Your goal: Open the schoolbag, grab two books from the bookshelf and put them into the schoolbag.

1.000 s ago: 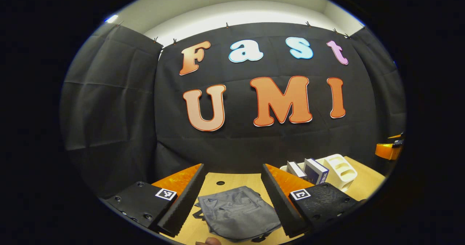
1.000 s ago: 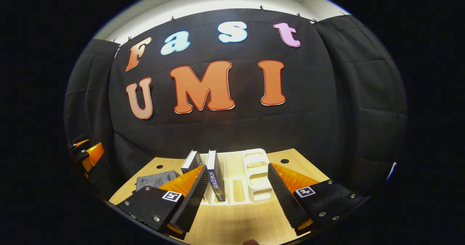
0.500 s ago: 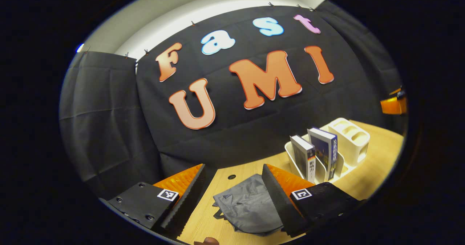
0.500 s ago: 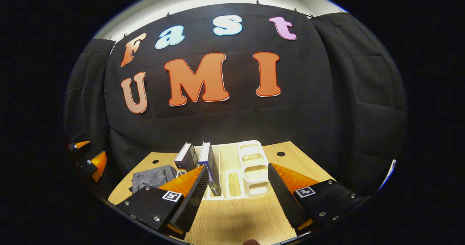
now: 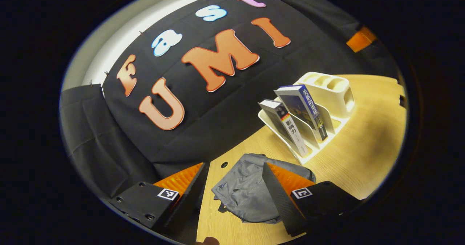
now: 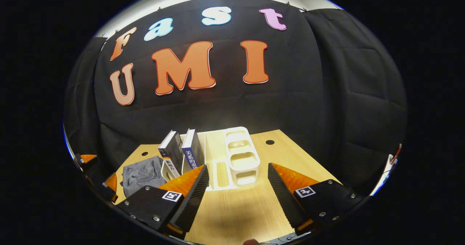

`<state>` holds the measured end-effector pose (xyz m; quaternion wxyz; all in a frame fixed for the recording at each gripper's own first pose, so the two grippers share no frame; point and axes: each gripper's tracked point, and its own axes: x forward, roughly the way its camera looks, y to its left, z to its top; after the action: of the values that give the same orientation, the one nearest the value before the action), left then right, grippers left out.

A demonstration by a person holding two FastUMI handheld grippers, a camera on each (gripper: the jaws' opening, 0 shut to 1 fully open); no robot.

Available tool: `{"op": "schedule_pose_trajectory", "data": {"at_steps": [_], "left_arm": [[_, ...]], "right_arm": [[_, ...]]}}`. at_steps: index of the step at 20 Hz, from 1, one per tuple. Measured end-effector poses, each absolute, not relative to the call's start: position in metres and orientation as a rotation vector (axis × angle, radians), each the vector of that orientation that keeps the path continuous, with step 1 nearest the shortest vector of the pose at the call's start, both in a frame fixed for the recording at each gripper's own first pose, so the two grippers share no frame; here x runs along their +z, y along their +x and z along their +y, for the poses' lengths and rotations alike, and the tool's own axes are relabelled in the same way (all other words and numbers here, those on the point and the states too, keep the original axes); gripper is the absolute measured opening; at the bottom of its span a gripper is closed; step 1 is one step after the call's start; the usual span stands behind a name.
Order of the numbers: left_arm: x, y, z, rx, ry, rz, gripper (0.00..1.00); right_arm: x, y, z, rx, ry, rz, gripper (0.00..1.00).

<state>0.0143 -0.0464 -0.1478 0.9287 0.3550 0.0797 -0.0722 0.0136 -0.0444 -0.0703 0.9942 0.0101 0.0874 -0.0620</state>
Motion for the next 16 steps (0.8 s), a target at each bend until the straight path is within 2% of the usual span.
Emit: {"op": "schedule_pose_trajectory", "data": {"at_steps": [9, 16], "left_arm": [[-0.263, 0.007, -0.062, -0.3, 0.955, 0.317, 0.96], [-0.313, 0.013, -0.065, -0.373, 1.063, 0.394, 0.96]], "right_arm": [[-0.101, 0.008, -0.077, -0.209, 0.026, 0.258, 0.98], [-0.119, 0.014, -0.084, -0.238, 0.039, 0.304, 0.97]]}}
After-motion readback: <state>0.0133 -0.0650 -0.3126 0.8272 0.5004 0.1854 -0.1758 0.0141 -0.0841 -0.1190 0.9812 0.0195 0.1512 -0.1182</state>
